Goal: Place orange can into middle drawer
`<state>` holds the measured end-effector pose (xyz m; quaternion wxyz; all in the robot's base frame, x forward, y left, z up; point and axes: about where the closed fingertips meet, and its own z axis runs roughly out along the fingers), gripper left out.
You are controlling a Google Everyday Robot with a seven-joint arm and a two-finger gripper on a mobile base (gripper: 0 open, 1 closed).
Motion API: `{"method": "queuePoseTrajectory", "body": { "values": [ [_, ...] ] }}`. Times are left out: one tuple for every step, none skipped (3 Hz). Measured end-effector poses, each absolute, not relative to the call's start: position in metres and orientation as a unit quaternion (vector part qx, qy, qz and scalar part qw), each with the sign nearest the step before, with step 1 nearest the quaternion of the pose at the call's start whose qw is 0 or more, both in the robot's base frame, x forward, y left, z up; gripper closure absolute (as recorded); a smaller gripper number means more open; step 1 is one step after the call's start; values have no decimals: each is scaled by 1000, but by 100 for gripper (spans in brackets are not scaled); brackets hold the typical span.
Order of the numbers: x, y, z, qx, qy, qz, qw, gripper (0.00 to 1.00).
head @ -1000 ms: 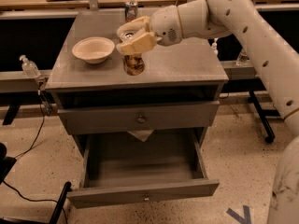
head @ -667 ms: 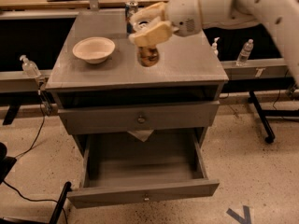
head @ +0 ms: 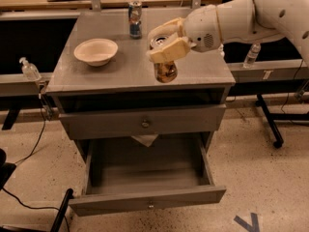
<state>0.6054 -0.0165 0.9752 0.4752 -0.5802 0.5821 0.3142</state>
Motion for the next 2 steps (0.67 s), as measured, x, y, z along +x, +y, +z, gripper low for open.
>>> {"method": "queuePoseTrajectory", "body": {
  "values": [
    [591,5,951,-536,558,367,516,100],
    [581,6,913,-445,537,429,574,100]
  ]
}}
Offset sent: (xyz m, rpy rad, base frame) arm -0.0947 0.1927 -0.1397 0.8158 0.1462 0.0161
